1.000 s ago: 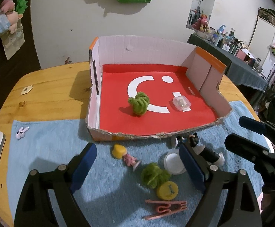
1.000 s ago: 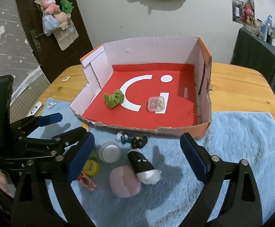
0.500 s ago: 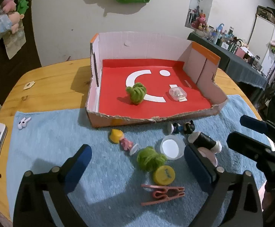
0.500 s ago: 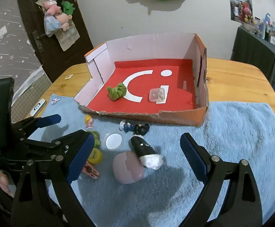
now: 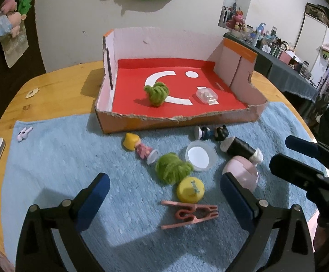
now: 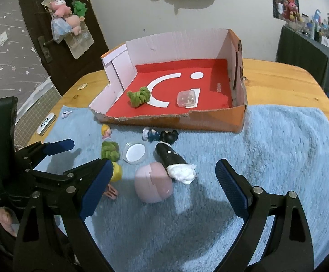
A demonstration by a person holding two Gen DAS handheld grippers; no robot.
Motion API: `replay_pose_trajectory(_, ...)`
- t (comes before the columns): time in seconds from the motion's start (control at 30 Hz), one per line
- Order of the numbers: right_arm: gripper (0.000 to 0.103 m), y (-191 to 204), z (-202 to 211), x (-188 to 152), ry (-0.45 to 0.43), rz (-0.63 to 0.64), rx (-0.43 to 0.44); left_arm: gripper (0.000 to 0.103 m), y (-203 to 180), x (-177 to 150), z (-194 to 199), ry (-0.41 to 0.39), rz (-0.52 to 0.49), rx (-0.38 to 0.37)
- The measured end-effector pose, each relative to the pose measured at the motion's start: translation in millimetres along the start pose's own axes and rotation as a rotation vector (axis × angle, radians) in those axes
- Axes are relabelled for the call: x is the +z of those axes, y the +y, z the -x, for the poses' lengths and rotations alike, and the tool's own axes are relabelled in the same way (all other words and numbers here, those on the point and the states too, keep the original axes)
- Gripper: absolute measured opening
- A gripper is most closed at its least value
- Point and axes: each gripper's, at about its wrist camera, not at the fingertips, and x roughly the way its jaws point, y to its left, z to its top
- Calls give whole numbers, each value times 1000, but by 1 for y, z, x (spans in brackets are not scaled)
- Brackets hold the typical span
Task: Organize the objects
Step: 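Lift both open tools out of the box back over the towel, then move the right tool to the pink round case and close on it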
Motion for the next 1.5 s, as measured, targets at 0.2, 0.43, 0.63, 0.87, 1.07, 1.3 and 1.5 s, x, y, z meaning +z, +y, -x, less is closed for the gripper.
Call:
replay_pose_trajectory(0.2,93,1,0,-5,5,-1,2,100,-4,-8,1,6,-4,-8)
replay_pose_trajectory(0.43,93,-2,-1,-15,20,-11,1,100,-6,-17,0,19,4,-19)
replay_pose_trajectory(0.63,93,-1,-2,-18,23,-13,4,100,-8,-26,0,25,7,-25)
replay_pose_trajectory(0.87,93,0,-4,-22,25,-7,0,100,-12,-35,-2,37,-1,-36)
replay_pose_trajectory(1.07,92,7,-10,-26,33,48,-23,100,-11,-41,-7,47,3,-39)
replay_pose_trajectory(1.3,71,16,-22,-30,59,102,-23,100,-12,-47,-8,46,3,-33)
replay_pose_trajectory(1.5,65,18,-31,-29,72,121,-8,99,-13,-48,-8,38,-1,-21)
